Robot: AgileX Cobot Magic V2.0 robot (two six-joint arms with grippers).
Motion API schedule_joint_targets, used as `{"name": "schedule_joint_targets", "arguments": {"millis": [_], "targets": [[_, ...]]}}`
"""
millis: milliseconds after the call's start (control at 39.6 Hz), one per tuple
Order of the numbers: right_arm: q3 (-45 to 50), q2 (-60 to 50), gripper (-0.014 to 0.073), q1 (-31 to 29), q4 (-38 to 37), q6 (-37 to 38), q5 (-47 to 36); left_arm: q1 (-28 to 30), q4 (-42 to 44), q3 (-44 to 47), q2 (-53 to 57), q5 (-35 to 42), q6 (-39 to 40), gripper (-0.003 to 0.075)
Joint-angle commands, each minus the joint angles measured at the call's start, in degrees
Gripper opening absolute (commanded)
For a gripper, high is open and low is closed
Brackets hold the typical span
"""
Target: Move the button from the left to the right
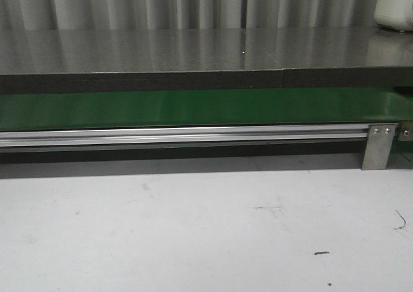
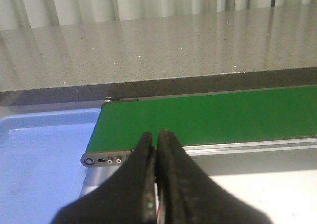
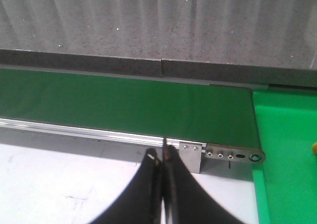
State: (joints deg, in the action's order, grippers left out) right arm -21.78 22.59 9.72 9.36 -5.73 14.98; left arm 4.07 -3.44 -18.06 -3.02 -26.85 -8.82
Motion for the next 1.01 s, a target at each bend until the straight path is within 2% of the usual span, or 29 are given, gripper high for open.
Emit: {"name": "schedule_joint_targets", "arguments": {"millis": [0, 505, 631, 682, 783, 884, 985], "targets": [[-1.5, 0.2, -0.0067, 0.0, 0.2, -0.5, -5.0, -0.3, -0.5, -1.4, -0.7, 4.7, 0.8, -0.0021], [-1.5, 0.2, -0.0067, 0.0, 0.2, -0.5, -5.0, -0.3, 1.2, -0.7, -0.7, 4.8, 0.8, -0.0021], [-1.5, 0.2, -0.0067, 0.0, 0.2, -0.5, -5.0, -0.3, -0.4, 1.2, -0.7, 7.1, 0.8, -0.0021], [-1.5, 0.2, -0.0067, 0.0, 0.2, -0.5, -5.0, -1.6, -0.2, 3.2, -0.2, 8.6, 1.4, -0.0021], [-1.5, 0.2, -0.0067, 0.0, 0.2, -0.5, -5.0, -7.6, 3.1, 7.3, 1.7, 9.8, 5.4, -0.0021], [-1.5, 0.2, -0.0067, 0.0, 0.2, -0.5, -5.0, -12.9, 3.4, 10.8, 4.6, 11.3, 5.4, -0.0021], [-1.5, 0.2, -0.0067, 0.0, 0.2, -0.5, -5.0, -13.0, 1.5, 13.8, 4.2, 14.0, 5.4, -0.0021]]}}
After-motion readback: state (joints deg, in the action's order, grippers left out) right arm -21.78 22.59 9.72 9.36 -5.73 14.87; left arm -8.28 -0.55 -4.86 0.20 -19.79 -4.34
